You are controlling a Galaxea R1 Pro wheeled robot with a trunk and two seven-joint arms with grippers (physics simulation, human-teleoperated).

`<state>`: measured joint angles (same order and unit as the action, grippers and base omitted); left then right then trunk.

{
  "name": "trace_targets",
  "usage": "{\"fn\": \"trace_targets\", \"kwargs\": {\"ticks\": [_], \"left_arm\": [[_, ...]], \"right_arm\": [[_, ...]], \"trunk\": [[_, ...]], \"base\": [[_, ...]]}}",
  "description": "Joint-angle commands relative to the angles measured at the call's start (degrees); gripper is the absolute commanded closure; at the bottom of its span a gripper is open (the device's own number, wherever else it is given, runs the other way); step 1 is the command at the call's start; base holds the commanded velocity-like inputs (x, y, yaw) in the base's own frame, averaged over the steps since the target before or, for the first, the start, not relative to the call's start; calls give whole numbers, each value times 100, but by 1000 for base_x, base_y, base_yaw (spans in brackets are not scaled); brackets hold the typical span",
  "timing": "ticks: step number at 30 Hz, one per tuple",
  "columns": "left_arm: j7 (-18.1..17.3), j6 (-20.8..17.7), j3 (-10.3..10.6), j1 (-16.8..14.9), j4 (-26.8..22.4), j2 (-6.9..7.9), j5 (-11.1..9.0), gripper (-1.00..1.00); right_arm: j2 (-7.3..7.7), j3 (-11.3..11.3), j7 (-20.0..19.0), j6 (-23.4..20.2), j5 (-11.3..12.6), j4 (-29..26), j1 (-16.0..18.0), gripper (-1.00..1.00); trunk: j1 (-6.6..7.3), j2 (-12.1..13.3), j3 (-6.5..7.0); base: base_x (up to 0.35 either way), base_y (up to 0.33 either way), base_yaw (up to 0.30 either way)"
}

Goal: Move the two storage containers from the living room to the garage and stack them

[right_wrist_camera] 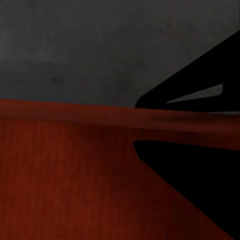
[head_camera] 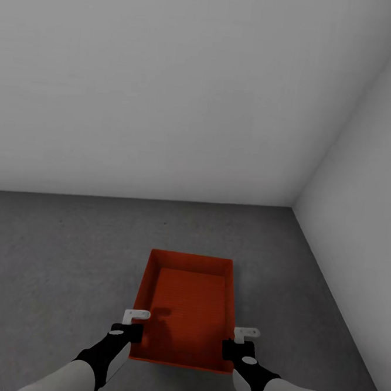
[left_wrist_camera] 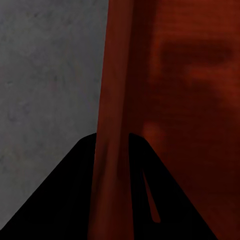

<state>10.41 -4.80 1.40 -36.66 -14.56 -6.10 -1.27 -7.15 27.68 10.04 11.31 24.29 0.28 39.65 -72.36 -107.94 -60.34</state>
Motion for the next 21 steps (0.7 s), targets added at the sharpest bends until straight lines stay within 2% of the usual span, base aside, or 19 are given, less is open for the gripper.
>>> {"fn": "trace_targets", "kwargs": {"ticks": [1,21], "left_arm": [[40,-39,44,1,6,3,-69,100],[40,-39,44,0,6,3,-66,100]], "right_arm": [[268,62,209,38,57,-9,6,100],[272,62,209,38,55,-4,5,100]], "trunk": [[1,-2,-12],[1,-2,-37]], "base": [[0,0,0],[0,0,0]]}}
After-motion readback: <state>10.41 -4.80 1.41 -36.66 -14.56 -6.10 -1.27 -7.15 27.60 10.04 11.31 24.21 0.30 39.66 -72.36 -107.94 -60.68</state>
